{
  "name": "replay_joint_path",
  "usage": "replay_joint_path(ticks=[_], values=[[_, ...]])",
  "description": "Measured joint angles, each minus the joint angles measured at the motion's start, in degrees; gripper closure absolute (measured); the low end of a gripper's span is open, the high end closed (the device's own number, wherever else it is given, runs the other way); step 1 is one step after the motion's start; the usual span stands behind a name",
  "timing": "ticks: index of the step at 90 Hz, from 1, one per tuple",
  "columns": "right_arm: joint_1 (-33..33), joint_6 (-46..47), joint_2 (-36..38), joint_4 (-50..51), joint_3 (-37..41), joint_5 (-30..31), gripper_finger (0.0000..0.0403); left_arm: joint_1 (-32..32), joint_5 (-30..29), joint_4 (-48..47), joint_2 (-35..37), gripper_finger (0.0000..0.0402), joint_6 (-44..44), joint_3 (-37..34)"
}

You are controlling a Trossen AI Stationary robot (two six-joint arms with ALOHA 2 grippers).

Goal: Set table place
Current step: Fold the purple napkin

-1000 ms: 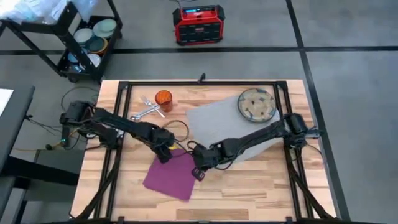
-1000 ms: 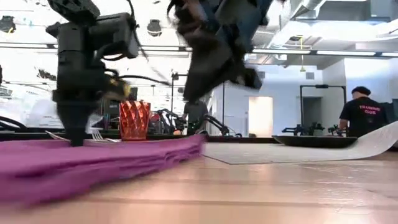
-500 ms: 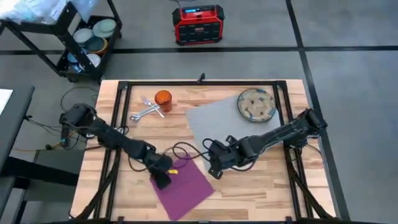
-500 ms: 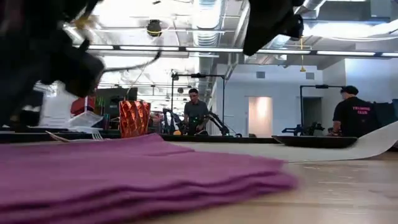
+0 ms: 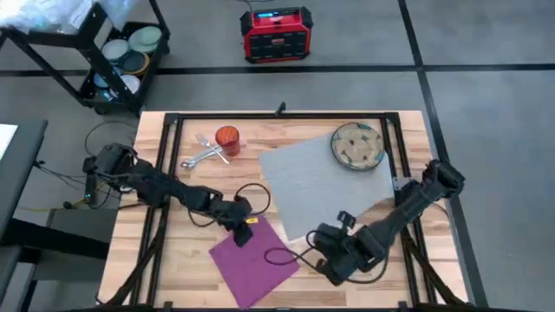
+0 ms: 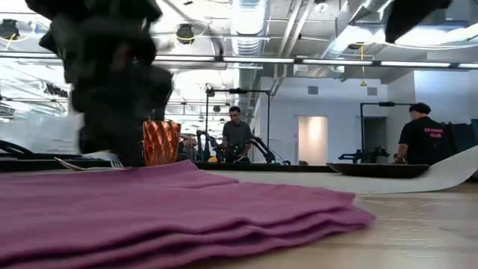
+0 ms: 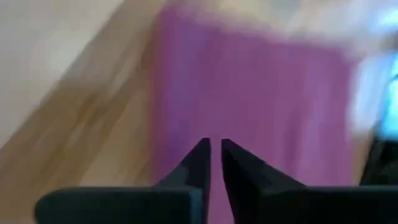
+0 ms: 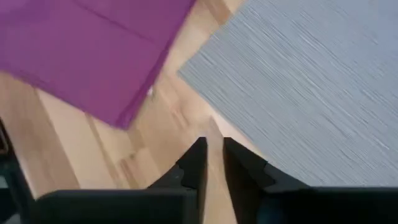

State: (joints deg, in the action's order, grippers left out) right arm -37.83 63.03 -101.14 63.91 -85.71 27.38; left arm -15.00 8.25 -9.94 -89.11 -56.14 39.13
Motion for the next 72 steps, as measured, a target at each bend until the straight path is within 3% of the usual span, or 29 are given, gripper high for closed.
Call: replay_joint_path(ticks=[19,34,53,72], values=[[-2.24,7.71,0.37,8.04,0.00,2.18,0.0261,2.09,3.48,-3.95,0.14,0.0264,1.91,0.18],[-4.66,13.21,0.38,11.53,0.00,2.77,0.0233,2.33,2.77,-1.95,1.53,0.0214,1.05,0.07],[-6.68,18.62,0.59,12.83,3.07,2.81,0.0232,2.38,-2.58,-7.20,6.04,0.0201,2.47,0.00],[-8.43,22.50,1.24,6.92,8.94,0.28,0.0237,1.89,-1.91,-14.41,6.07,0.0205,5.51,-0.07]])
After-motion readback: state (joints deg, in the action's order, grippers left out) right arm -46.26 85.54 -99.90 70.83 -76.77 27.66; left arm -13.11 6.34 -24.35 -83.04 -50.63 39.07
